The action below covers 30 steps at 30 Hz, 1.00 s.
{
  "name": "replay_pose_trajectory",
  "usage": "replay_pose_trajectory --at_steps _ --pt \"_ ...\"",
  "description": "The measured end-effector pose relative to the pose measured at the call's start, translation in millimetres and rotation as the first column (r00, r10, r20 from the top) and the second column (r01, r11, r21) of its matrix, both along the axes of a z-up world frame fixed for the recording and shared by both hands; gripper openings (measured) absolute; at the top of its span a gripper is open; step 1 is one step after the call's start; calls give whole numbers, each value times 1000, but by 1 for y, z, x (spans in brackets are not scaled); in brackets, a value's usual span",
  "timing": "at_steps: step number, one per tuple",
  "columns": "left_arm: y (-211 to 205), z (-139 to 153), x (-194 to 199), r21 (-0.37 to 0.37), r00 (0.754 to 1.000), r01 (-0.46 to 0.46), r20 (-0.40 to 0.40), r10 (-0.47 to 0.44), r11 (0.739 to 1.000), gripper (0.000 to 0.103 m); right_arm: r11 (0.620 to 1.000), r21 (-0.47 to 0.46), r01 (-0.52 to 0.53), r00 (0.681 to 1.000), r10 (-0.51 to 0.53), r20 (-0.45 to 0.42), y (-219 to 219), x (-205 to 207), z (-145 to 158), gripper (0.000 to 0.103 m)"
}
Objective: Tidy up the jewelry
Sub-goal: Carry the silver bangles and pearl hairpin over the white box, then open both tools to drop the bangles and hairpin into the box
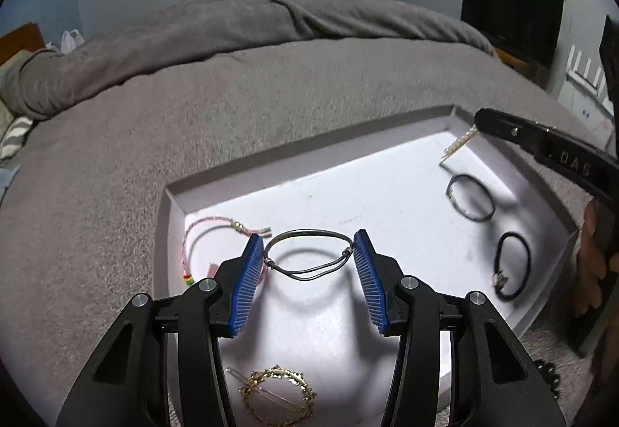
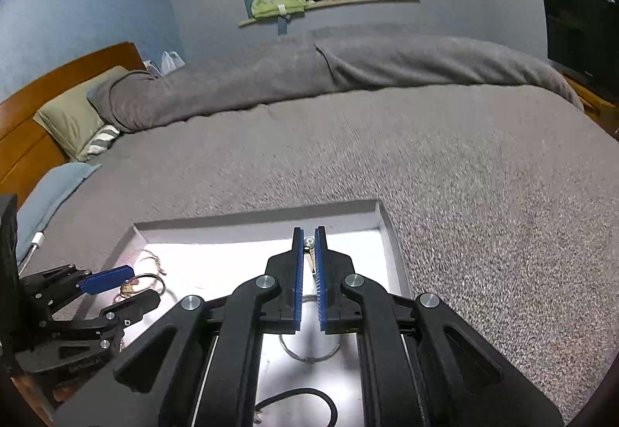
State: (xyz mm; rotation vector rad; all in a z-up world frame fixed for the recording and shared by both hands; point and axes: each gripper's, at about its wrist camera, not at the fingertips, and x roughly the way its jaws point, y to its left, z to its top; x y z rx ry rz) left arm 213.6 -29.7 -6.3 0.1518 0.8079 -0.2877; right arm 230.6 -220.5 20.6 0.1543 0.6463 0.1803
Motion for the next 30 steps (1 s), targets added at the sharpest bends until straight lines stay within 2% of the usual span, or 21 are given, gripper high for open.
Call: replay_pose_trajectory --at_steps 7,14,21,26,28,30 --pt "-3 -12 2 33 1000 7 -29 -6 999 50 999 -35 19 999 -20 -25 -3 -1 -8 6" --pt "-1 -18 5 35 998 11 -62 -9 999 50 999 -47 24 998 -27 -62 -5 2 -16 6" --pt "-1 -20 4 29 998 8 -68 -6 1000 50 994 -94 56 993 -66 -99 -8 4 -21 6" --pt "-2 -20 3 31 998 8 -66 -6 999 54 994 -90 58 992 -68 -107 -8 4 -22 6" --pt "-2 -19 3 31 998 9 -64 -7 999 55 995 -83 60 992 -69 -105 -8 5 -21 11" --pt "-1 -18 2 26 998 8 -58 -6 1000 60 996 -70 58 993 -65 -99 -10 4 -20 21"
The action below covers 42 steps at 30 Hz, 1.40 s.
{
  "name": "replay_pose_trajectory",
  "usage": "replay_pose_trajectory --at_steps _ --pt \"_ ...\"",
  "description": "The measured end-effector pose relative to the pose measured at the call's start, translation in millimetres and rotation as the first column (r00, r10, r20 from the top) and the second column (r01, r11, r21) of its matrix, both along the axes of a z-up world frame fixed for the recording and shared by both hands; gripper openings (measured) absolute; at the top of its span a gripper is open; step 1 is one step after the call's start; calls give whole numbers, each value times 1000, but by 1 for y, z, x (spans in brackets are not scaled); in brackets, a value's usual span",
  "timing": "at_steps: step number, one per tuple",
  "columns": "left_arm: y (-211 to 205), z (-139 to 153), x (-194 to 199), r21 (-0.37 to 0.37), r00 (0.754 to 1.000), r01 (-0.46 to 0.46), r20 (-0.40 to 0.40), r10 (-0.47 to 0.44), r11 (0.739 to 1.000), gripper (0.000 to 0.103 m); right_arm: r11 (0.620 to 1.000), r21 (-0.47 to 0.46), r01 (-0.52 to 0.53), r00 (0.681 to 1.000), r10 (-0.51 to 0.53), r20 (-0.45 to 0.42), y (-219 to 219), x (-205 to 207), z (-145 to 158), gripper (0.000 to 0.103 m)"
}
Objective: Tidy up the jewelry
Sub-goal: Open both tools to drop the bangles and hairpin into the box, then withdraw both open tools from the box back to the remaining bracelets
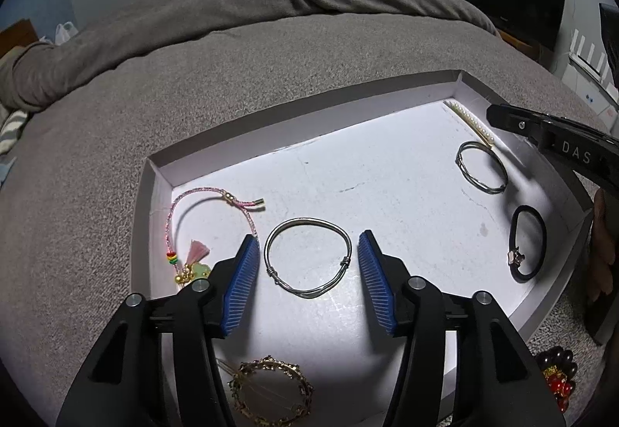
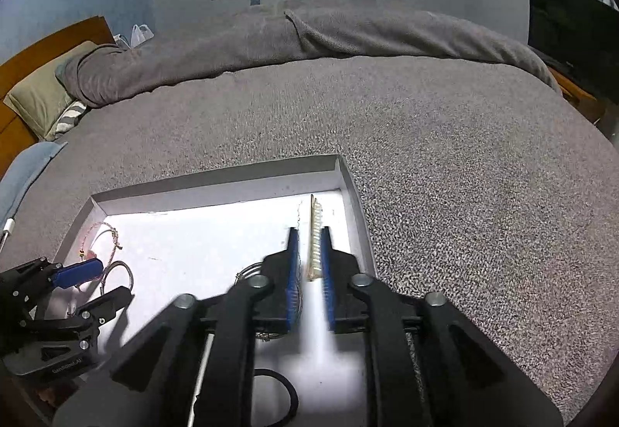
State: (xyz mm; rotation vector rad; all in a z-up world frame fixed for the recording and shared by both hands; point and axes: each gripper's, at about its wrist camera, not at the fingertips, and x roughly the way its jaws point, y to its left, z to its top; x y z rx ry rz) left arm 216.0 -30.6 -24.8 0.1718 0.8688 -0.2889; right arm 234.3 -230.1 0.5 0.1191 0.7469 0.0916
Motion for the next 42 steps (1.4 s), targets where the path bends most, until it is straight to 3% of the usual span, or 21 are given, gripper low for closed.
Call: replay_pose_trajectory --at_steps 4,15,18,24,34,42 --pt "-1 4 -3 -6 1000 2 23 -2 1000 65 1000 26 -11 1000 11 12 -1 -3 3 34" --pt "6 36 -41 -67 986 -32 161 43 997 87 996 94 7 994 -18 110 -13 -44 44 90" --pt "9 44 -58 -65 978 -54 197 66 996 90 994 107 18 991 -32 132 -17 -59 55 98" --pt "25 45 -89 -70 978 -73 189 85 995 93 993 114 28 988 -45 149 -23 -93 62 98" --pt "44 47 -136 -99 970 -102 209 121 990 94 994 108 11 991 -25 131 -19 -141 49 98" --pt "54 37 -153 -94 972 -122 190 138 988 94 999 37 -27 992 22 128 -5 -179 35 98"
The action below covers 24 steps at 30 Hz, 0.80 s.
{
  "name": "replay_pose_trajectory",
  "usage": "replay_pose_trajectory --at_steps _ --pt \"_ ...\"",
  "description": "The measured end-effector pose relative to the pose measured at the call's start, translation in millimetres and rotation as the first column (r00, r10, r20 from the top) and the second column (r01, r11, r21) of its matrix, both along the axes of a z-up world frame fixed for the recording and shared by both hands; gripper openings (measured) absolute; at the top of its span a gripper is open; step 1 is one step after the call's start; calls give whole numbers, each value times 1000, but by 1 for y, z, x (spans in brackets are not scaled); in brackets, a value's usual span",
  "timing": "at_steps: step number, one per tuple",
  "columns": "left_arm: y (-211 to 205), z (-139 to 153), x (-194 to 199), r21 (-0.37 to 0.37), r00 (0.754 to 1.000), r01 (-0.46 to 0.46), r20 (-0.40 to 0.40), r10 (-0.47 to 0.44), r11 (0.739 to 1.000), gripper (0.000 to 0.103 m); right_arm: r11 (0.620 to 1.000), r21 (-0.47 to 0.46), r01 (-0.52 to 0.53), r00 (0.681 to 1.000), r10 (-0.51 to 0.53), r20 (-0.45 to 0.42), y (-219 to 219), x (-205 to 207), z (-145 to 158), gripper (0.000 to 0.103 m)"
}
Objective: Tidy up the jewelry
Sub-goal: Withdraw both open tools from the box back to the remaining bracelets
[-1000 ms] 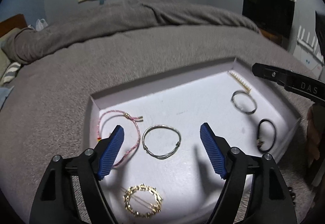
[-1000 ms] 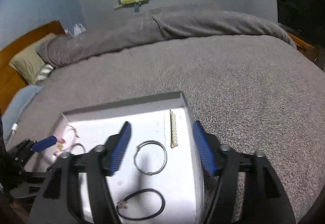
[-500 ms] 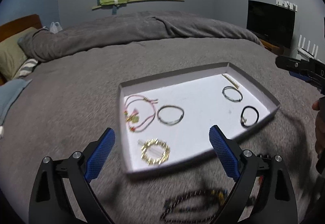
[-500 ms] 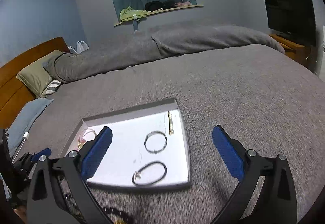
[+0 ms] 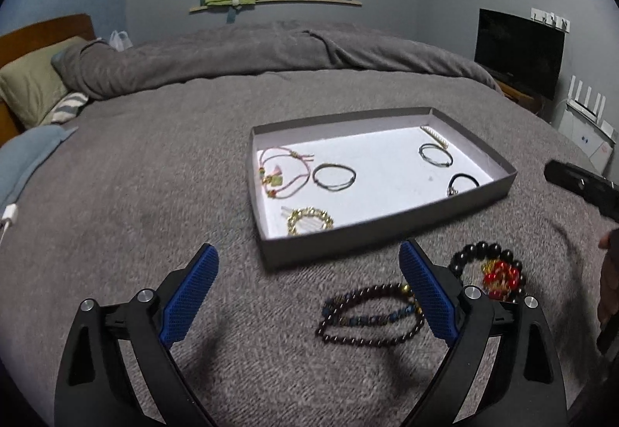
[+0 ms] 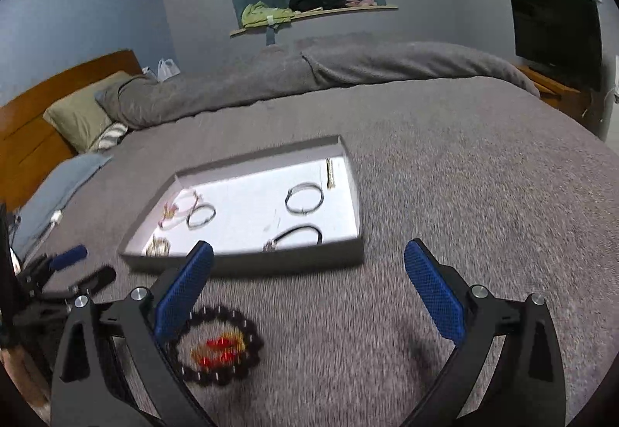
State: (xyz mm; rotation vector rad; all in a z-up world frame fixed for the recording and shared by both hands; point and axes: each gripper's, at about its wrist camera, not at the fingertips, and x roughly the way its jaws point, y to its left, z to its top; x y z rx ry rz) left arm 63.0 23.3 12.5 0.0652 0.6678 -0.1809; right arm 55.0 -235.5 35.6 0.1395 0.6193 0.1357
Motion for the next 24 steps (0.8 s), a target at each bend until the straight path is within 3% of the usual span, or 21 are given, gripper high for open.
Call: replay_pose_trajectory --at_steps 8,16,24 --pt "8 -11 -17 -14 1000 -5 -26 5 1000 94 1000 -18 -24 999 23 -28 5 -25 -16 98" --pt "-3 -31 -26 58 997 34 -65 -30 998 94 997 -41 -72 995 69 -69 15 -33 -31 98" --pt "-5 -36 -19 58 996 34 -79 -29 998 92 990 -73 -119 989 112 -94 27 -32 -39 98"
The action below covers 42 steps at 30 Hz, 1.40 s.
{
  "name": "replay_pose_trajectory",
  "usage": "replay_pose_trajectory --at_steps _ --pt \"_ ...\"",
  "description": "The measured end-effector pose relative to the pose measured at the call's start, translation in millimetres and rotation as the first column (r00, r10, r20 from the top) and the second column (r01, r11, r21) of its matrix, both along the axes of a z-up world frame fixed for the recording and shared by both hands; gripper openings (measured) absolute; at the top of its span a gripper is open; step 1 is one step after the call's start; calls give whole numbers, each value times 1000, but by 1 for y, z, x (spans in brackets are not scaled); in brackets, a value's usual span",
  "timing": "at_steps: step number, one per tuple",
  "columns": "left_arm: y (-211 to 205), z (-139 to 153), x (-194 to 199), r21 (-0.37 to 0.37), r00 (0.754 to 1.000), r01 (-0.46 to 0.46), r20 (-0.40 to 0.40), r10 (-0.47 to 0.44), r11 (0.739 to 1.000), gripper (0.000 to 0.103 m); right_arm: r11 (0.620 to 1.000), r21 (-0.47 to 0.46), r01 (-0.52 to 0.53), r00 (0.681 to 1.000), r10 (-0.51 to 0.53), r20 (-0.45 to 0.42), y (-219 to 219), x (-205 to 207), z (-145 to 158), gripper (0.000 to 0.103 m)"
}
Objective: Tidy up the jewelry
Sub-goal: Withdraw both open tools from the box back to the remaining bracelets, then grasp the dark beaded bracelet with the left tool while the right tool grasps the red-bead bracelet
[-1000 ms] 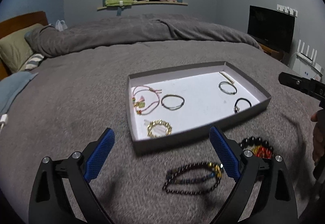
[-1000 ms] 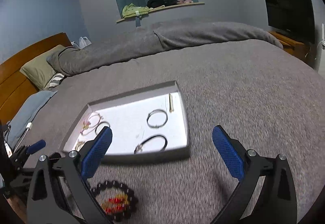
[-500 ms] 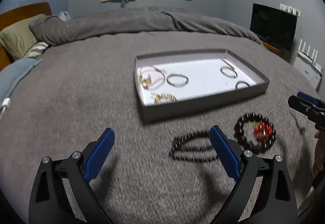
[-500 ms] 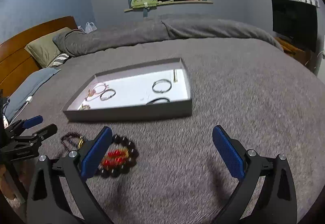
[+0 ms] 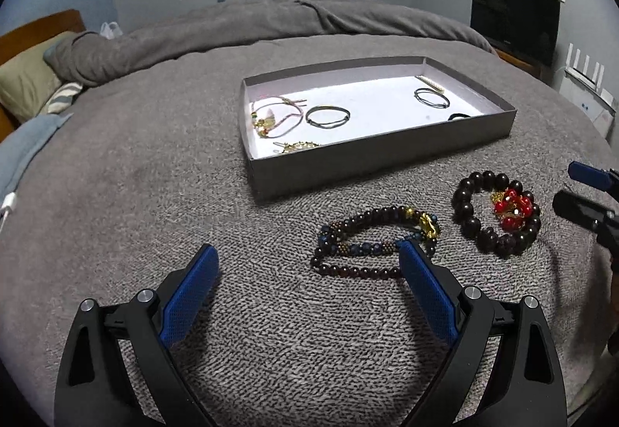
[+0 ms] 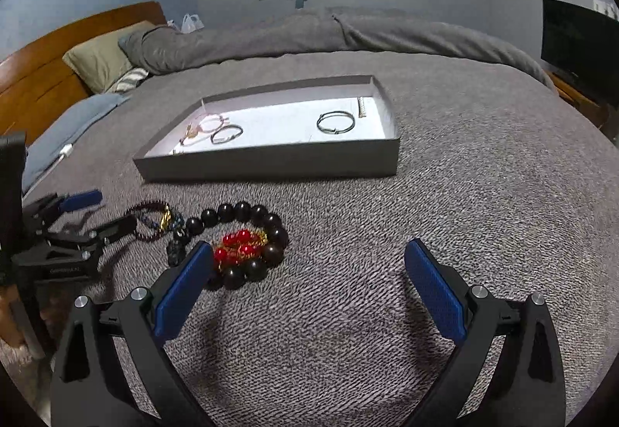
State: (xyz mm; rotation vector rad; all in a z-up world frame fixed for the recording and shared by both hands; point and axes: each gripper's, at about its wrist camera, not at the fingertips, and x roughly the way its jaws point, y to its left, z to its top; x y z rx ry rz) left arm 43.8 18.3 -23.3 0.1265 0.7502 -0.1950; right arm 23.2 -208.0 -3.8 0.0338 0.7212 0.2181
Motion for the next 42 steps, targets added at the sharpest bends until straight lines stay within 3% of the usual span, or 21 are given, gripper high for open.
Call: replay_pose_trajectory --at_steps 3,5,7,18,26,29,37,42 --pt "2 1 2 -14 1000 2 -5 -2 1000 90 1000 4 -3 1000 3 -4 0 1 -1 98" --pt "2 0 3 -16 1000 4 -11 -4 1000 81 1000 8 -4 1000 4 -5 -1 2 -1 98" --pt "2 -2 5 -18 999 11 -33 -11 1000 60 1000 7 -8 1000 8 -9 -1 2 -1 97" --pt "1 -7 8 -46 995 54 -78 -58 997 33 999 0 -50 999 50 -15 7 -1 -3 96" --pt "-1 -12 13 -44 992 69 -104 -73 997 31 998 -11 -62 998 61 -21 11 -1 -7 86" --pt "-2 -11 11 -42 991 80 -105 -84 996 19 998 -8 -55 998 55 -26 10 1 -8 80" --pt "-1 -6 7 -17 994 68 -88 -69 998 7 994 21 -111 994 110 16 20 -5 -1 71" --pt "2 0 4 -18 996 58 -66 -59 998 7 984 -15 -175 984 176 25 41 -3 1 53"
